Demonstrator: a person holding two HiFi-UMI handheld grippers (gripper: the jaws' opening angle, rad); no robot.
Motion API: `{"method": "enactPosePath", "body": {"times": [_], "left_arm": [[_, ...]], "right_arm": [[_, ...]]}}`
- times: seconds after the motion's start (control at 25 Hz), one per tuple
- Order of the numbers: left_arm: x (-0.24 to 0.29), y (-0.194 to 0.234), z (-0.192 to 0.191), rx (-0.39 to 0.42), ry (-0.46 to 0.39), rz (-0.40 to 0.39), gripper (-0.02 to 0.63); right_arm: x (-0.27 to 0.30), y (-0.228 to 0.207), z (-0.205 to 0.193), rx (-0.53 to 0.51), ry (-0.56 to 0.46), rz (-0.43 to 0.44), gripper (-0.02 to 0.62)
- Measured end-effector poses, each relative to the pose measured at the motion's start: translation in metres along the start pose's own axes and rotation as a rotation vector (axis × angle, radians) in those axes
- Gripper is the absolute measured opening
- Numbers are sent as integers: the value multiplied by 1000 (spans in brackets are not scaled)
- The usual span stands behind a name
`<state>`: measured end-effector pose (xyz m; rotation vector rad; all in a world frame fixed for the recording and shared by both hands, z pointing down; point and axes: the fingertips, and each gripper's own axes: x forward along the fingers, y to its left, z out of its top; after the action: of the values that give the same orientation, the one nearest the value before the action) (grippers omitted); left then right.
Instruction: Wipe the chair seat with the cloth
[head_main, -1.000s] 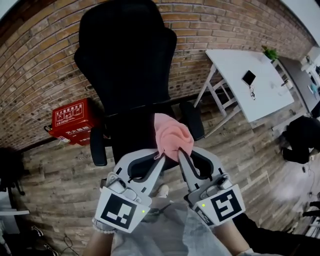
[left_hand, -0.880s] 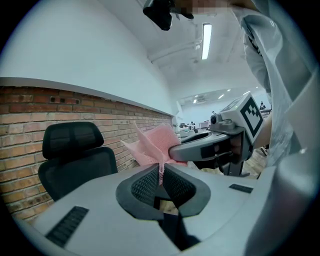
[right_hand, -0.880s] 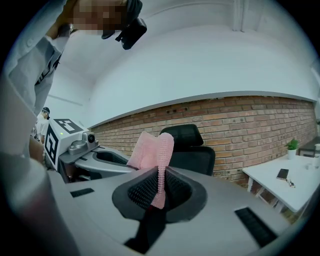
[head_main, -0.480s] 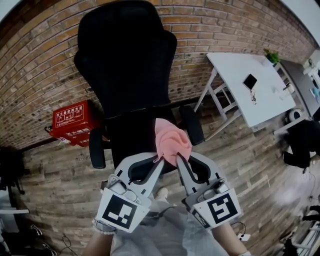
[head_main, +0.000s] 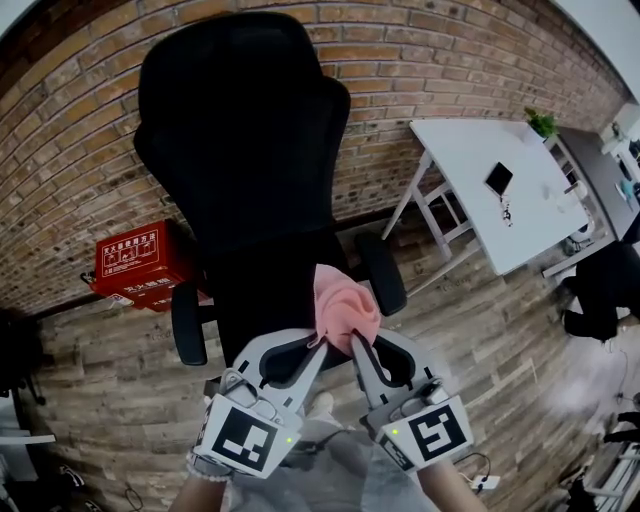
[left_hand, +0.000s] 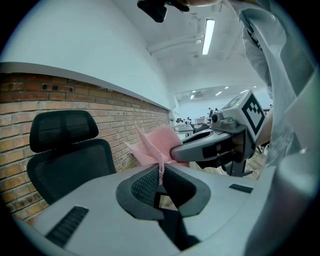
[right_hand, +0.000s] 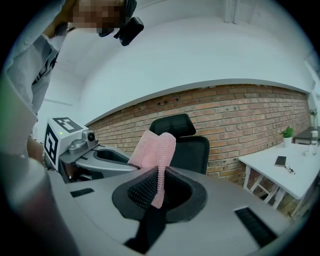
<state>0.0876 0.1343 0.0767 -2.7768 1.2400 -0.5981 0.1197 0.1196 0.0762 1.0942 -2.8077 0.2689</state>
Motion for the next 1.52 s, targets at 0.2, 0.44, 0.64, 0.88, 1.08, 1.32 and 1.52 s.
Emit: {"method": "enactPosePath", "body": {"times": [0.2,0.44,0.64,0.88,1.08,1.32,1.52], "left_arm": [[13,25,-18,-14,29,-22,37],[37,53,-50,-74,53,-62,37],[57,82,-85,-92,83,-98,37],[92,113,-128,-101,117,-118,37],[118,138,-170,-136,137,-131,37],[150,166,-226,-199,164,-135,37],[179,185,-275,-233,210,-148,37]], "right_arm": [[31,-8,-9,15,30,-5,51],[71,-24,-32,42,86,-31,51],[112,-36,-60,66,133,-61,51],[160,-61,-98,97,183,-82,51],[201,-80,-132,136,211,-97,51],[245,-100,-178,200,226,-75,51],[282,-116,-221,226,270,-74,51]]}}
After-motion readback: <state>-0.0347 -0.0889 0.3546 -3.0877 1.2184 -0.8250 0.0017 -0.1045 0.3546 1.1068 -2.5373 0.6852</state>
